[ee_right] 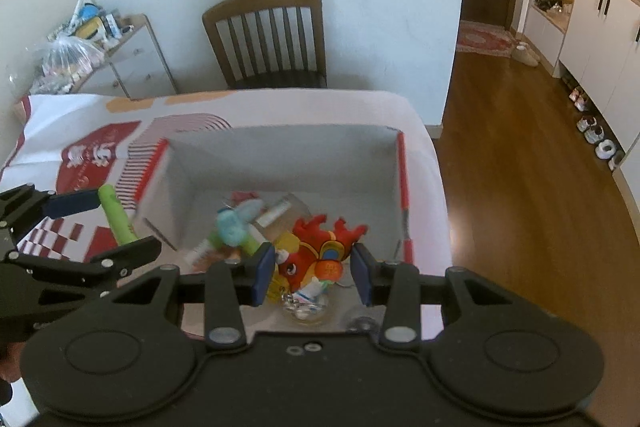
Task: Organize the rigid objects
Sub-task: 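Carry the green stick with the left tool while the right tool carries the keychain to the shoebox, then release the green stick and dragon keychain into the shoebox with both tools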
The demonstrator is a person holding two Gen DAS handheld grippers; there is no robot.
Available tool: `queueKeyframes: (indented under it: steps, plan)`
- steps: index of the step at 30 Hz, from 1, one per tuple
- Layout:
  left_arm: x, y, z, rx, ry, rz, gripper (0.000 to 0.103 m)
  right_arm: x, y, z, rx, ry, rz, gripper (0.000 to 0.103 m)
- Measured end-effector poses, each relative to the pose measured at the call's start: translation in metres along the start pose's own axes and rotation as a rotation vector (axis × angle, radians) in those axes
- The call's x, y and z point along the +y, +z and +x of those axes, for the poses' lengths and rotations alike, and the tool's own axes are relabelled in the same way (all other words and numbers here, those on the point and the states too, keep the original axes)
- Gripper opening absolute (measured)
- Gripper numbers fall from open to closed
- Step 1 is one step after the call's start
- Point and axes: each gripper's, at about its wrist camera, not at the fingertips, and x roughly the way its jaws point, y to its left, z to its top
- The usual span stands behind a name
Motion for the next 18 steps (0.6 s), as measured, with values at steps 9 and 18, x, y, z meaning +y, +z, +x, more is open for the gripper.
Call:
queueKeyframes:
  steps: [9, 18]
  plan:
    - [-0.02, -0.009, 0.05, 0.118, 0.011, -0.014, 0.082, -0.015, -0.001, 0.04, 0.04, 0.003, -0.045, 0.04]
    - [-0.03, -0.01, 0.079, 0.21, -0.001, -0.034, 0.082, -0.013, -0.004, 0.075, 0.105, 0.03, -0.098, 0.04]
